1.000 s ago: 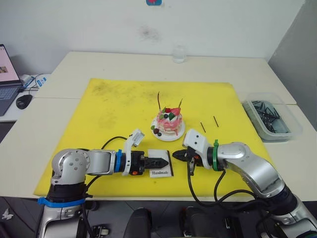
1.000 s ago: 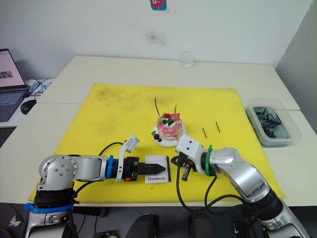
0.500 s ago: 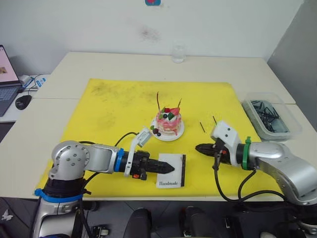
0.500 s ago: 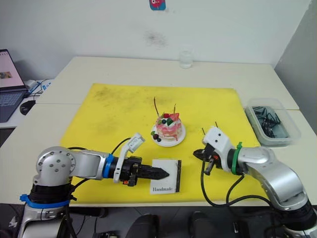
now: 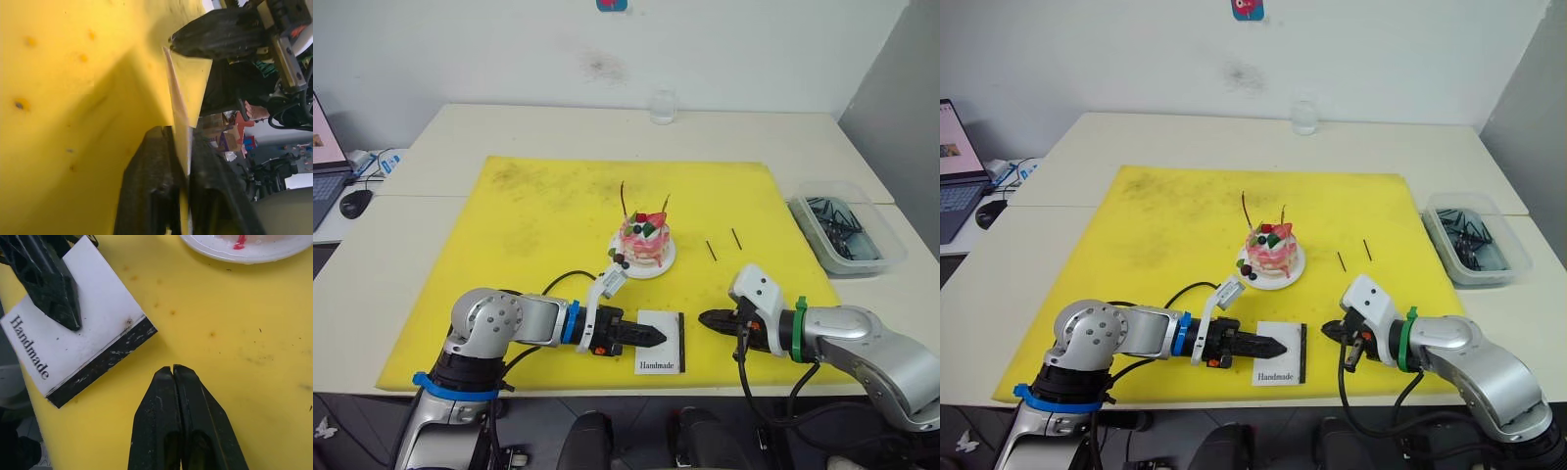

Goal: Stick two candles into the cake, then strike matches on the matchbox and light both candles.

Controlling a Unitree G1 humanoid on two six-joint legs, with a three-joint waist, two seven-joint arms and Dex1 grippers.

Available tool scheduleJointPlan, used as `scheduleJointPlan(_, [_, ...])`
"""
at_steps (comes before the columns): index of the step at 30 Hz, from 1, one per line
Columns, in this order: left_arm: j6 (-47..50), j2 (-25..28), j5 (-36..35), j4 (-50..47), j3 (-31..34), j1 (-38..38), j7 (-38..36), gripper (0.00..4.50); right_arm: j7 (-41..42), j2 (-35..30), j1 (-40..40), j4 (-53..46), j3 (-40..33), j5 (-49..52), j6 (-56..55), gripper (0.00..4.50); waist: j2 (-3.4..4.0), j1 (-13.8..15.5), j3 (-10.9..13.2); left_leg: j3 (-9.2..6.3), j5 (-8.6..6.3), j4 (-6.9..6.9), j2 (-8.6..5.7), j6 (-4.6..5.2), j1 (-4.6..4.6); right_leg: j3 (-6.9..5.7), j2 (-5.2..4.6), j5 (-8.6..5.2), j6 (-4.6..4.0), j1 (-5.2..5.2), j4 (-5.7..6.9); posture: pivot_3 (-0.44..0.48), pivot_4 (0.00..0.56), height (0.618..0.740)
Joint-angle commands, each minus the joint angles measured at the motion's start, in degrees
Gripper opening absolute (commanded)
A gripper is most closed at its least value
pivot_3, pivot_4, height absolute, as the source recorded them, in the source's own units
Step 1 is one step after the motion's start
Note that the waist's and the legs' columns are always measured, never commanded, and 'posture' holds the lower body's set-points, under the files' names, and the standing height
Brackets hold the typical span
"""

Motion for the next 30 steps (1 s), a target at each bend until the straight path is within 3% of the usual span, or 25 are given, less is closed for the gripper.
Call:
scheduleJointPlan(1, [-0.33, -0.61, -0.26, -0.67, 1.55, -0.40, -0.70, 2.00, -0.75, 0.08, -0.04, -2.40, -0.33, 1.10, -0.65, 0.00, 0.00, 0.00, 0.00, 0.00, 0.00, 0.00, 0.00, 0.00, 0.00, 0.00, 0.00, 0.00, 0.00, 0.00, 0.00, 0.000, 0.150, 0.740])
scheduleJointPlan(8, [1.46, -1.32, -1.44, -0.71, 4.44, -0.44, 1.14, 4.24, -1.47, -0.46, 0.35, -3.80, -0.33, 2.39, 0.36, 0.00, 0.00, 0.00, 0.00, -0.02, 0.00, -0.01, 0.02, 0.00, 0.00, -0.02, 0.00, 0.00, 0.00, 0.00, -0.01, 0.000, 0.150, 0.740])
scheduleJointPlan(22, [6.68, -5.32, -0.78, -0.73, 6.91, 1.55, 5.33, 4.24, -2.75, -2.04, -0.23, -1.17, 9.00, -0.74, -1.12, 0.00, 0.00, 0.01, 0.00, -0.01, 0.00, 0.00, 0.00, 0.00, 0.00, 0.00, -0.01, 0.00, 0.01, 0.01, -0.01, 0.000, 0.150, 0.740])
scheduleJointPlan(30, [6.68, -5.13, -0.81, -1.48, 6.85, 2.10, 5.62, 4.24, -2.11, -2.86, -0.03, -3.39, 5.95, 1.78, 0.68, 0.00, -0.01, 0.01, 0.00, -0.02, 0.00, -0.01, 0.01, 0.00, 0.00, -0.01, -0.01, 0.00, 0.01, 0.01, -0.02, 0.000, 0.150, 0.740])
